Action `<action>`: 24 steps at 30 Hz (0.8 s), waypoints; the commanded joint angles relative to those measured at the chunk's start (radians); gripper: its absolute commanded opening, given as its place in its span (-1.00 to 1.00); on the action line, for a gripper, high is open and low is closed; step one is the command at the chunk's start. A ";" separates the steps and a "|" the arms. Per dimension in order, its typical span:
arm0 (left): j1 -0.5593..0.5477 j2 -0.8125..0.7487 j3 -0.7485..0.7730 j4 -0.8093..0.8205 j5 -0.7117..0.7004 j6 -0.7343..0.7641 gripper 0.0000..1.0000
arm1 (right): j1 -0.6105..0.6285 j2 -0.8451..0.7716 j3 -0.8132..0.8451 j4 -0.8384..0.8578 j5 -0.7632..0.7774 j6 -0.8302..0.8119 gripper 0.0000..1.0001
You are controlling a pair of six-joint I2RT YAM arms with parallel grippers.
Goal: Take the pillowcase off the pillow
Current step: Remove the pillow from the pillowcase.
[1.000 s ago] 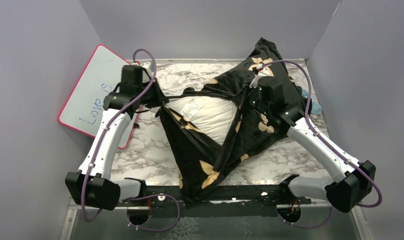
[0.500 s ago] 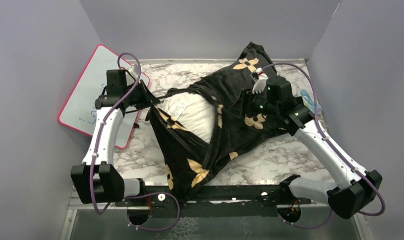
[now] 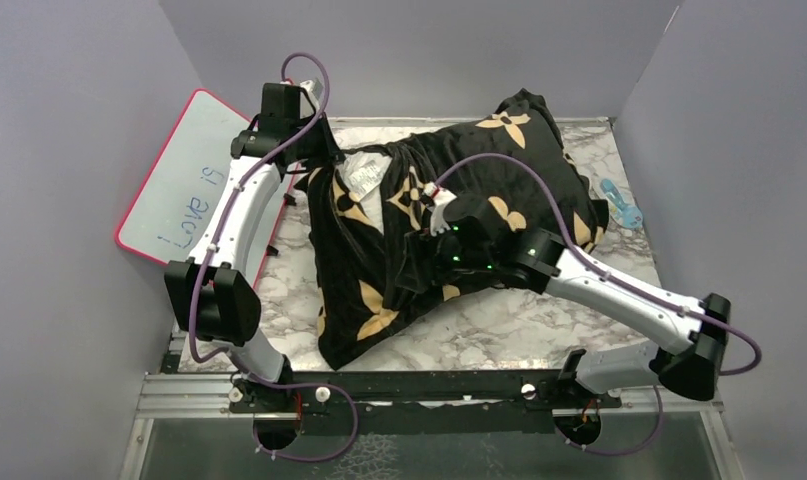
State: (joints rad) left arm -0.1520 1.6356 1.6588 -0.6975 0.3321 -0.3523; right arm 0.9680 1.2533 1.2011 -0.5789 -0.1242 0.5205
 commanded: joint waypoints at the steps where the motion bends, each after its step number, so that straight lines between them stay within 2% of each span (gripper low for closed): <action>1: -0.004 -0.060 0.014 -0.057 -0.154 0.041 -0.51 | 0.029 0.121 0.074 0.050 0.307 0.042 0.43; 3: 0.003 -0.119 -0.032 -0.079 -0.211 0.042 0.09 | 0.029 0.163 0.070 0.098 0.406 0.050 0.31; 4: 0.005 -0.155 -0.056 -0.088 -0.250 0.044 0.33 | 0.029 0.179 0.080 0.099 0.450 0.051 0.18; 5: 0.009 -0.198 -0.084 -0.094 -0.308 0.044 0.57 | 0.029 0.193 0.082 0.102 0.488 0.058 -0.04; 7: 0.027 -0.279 -0.128 -0.118 -0.362 0.035 0.78 | 0.029 0.198 0.080 0.125 0.528 0.054 -0.52; 8: 0.033 -0.324 -0.155 -0.129 -0.365 0.026 0.80 | 0.029 0.191 0.076 0.135 0.530 0.049 -0.67; 9: 0.033 -0.367 -0.187 -0.133 -0.342 0.010 0.81 | 0.029 0.182 0.064 0.148 0.521 0.048 -0.73; 12: 0.025 -0.502 -0.337 -0.107 -0.154 -0.075 0.76 | 0.028 0.137 0.009 0.187 0.507 0.064 -0.98; 14: -0.014 -0.570 -0.453 -0.056 -0.052 -0.154 0.70 | 0.019 0.109 -0.035 0.214 0.478 0.088 -0.99; 16: -0.089 -0.622 -0.558 0.001 -0.029 -0.241 0.65 | 0.011 0.089 -0.069 0.230 0.453 0.116 -0.99; 20: -0.257 -0.649 -0.677 0.093 -0.089 -0.358 0.64 | 0.008 0.065 -0.109 0.246 0.419 0.139 -0.99; 24: -0.321 -0.614 -0.707 0.155 -0.146 -0.405 0.64 | 0.008 0.050 -0.127 0.234 0.400 0.144 -0.99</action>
State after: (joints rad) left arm -0.4229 1.0084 0.9691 -0.6697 0.2222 -0.6464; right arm 0.9813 1.3384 1.0966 -0.3534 0.2943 0.6399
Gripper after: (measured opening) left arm 0.822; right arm 0.014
